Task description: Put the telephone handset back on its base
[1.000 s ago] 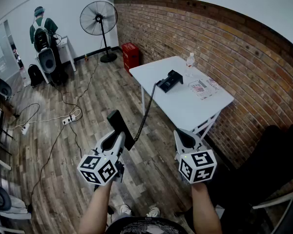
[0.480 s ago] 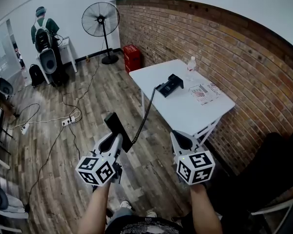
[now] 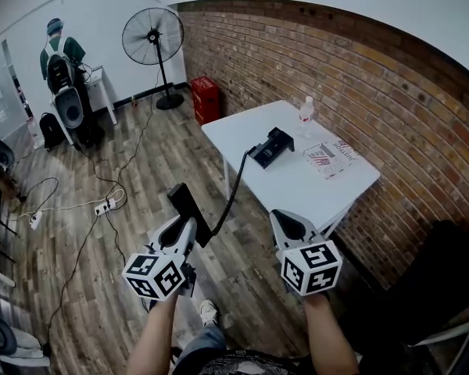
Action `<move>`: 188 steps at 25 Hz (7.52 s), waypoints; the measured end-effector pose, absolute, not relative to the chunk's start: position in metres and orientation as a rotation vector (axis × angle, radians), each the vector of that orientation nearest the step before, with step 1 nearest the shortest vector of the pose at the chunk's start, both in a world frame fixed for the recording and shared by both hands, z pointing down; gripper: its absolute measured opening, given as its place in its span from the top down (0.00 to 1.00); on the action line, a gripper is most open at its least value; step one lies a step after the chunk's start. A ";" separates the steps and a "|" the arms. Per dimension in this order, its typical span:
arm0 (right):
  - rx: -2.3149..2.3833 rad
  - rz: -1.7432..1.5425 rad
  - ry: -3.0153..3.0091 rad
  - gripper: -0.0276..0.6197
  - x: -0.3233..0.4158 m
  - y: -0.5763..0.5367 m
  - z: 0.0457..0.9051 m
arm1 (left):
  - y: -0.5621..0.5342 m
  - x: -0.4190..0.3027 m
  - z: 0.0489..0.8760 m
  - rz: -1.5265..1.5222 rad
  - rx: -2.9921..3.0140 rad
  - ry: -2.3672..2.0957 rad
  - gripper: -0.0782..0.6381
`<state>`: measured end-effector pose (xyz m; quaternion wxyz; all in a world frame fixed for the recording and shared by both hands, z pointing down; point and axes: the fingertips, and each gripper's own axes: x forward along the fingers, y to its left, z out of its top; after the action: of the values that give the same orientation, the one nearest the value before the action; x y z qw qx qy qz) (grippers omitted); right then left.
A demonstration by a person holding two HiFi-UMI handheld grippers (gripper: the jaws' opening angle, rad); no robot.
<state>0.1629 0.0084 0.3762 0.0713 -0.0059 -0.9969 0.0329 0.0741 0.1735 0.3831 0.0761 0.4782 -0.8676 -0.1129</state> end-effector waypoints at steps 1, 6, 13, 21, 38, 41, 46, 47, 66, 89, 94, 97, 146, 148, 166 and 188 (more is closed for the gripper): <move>-0.009 0.098 -2.995 0.95 0.153 0.006 0.377 | 0.171 0.063 0.384 -0.338 1.441 -2.595 0.79; 0.050 0.113 -2.972 0.95 0.099 -0.008 0.382 | 0.153 0.003 0.388 -0.343 1.479 -2.544 0.79; 0.145 0.129 -2.948 0.95 0.023 -0.023 0.378 | 0.134 -0.084 0.386 -0.357 1.539 -2.475 0.79; 0.231 0.143 -2.922 0.95 -0.042 -0.033 0.383 | 0.116 -0.157 0.391 -0.360 1.605 -2.404 0.79; 0.410 0.175 -2.907 0.95 -0.083 -0.068 0.396 | 0.064 -0.212 0.406 -0.317 1.749 -2.270 0.79; 0.436 0.187 -2.902 0.95 -0.086 -0.082 0.399 | 0.047 -0.216 0.409 -0.304 1.773 -2.244 0.79; 0.466 0.204 -2.898 0.95 -0.098 -0.115 0.408 | 0.008 -0.228 0.418 -0.283 1.803 -2.205 0.79; 0.472 0.206 -2.898 0.95 -0.101 -0.124 0.409 | -0.002 -0.232 0.419 -0.277 1.808 -2.198 0.79; 0.561 0.235 -2.875 0.95 -0.149 -0.296 0.411 | -0.190 -0.276 0.427 -0.188 1.906 -2.064 0.79; 0.706 0.286 -2.799 0.95 -0.186 -0.322 0.438 | -0.247 -0.279 0.494 -0.034 2.170 -1.389 0.79; 0.808 0.300 -2.753 0.95 -0.187 -0.326 0.445 | -0.263 -0.280 0.511 -0.031 2.218 -1.183 0.79; 0.874 0.309 -2.724 0.95 -0.186 -0.326 0.448 | -0.271 -0.279 0.520 -0.036 2.237 -1.053 0.79; 1.252 0.336 -2.475 0.95 -0.161 -0.329 0.476 | -0.321 -0.269 0.595 -0.054 2.015 -0.318 0.74; 1.245 0.337 -2.479 0.95 -0.163 -0.326 0.476 | -0.321 -0.273 0.596 -0.044 2.026 -0.356 0.74; 1.166 0.284 -2.578 0.95 -0.201 -0.308 0.448 | -0.315 -0.332 0.527 0.164 2.318 -0.930 0.74; 1.266 0.190 -2.618 0.95 -0.199 -0.283 0.408 | -0.265 -0.375 0.411 0.223 2.431 -1.637 0.87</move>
<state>-0.1988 -0.2833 0.4083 0.1133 0.4314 -0.8926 0.0649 -0.3750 -0.2649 0.4115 0.1010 0.8227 -0.5543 0.0754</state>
